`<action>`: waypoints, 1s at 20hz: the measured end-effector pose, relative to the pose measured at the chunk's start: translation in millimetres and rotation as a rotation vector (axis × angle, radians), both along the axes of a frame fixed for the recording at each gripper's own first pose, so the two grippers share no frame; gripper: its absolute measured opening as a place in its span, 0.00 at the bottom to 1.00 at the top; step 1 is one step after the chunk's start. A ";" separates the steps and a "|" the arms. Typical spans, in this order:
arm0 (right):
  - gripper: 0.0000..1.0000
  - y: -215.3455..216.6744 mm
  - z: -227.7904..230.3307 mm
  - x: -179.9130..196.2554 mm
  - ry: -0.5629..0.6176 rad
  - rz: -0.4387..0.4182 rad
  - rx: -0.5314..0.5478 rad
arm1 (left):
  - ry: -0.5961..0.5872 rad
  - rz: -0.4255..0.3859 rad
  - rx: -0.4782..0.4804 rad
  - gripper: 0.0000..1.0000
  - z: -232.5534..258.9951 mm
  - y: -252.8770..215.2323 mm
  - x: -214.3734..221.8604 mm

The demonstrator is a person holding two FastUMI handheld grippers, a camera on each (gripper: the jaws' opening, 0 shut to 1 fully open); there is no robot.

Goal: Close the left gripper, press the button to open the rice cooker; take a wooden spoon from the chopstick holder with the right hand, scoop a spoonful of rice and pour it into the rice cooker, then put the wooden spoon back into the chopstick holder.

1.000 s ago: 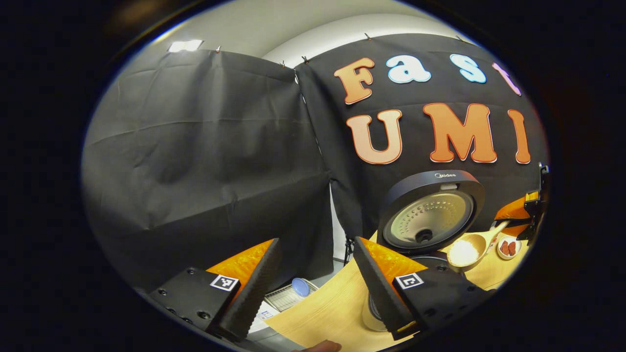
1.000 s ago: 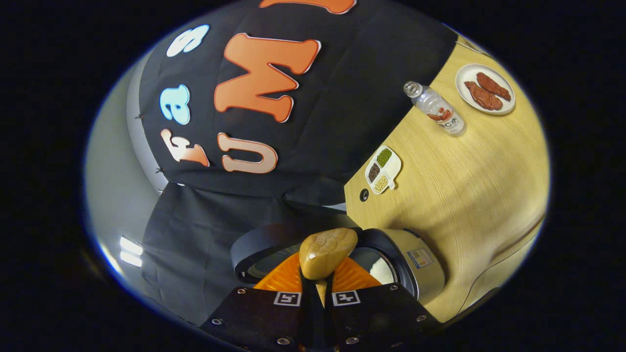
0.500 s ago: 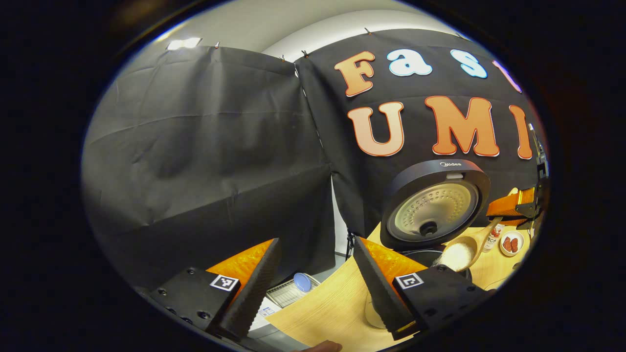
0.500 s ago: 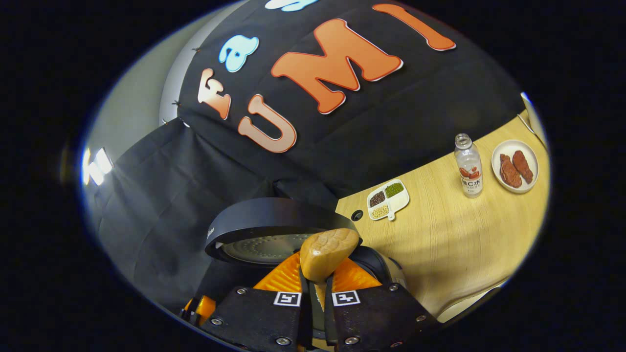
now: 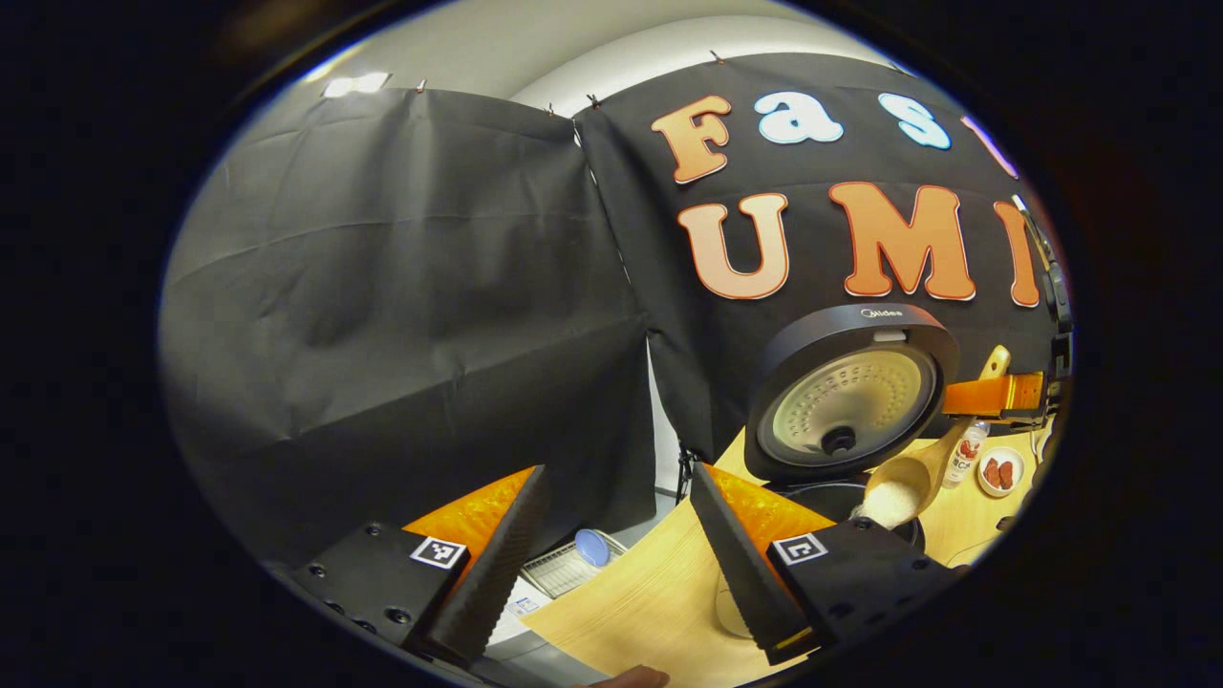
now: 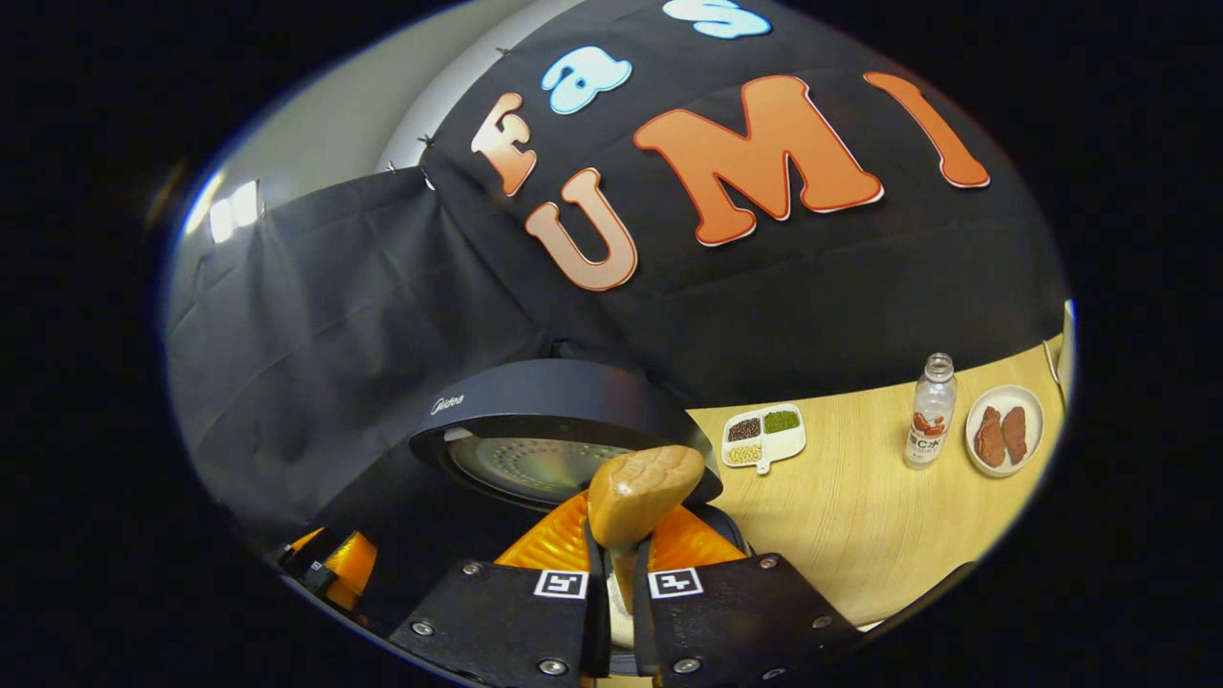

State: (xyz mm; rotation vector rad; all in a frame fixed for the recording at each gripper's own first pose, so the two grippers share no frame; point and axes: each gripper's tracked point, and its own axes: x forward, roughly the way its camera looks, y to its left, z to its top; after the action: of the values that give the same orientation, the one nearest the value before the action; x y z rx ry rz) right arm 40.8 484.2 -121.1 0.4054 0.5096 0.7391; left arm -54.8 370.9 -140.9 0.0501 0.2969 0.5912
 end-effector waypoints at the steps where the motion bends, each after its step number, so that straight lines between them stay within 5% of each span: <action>1: 0.09 0.3 3.6 -0.6 -0.029 0.004 -0.010 | -0.001 -0.002 0.002 1.00 0.5 0.0 0.3; 20: 0.08 38.9 41.3 -33.6 -0.540 0.175 -0.210 | 0.010 0.059 0.005 0.95 0.4 2.8 -5.4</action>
State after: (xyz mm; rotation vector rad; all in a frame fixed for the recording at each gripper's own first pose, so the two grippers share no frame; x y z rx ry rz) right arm 7.2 523.0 -79.7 -0.0429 0.1093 0.9137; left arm -60.2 373.7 -140.5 0.0493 0.3070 0.6502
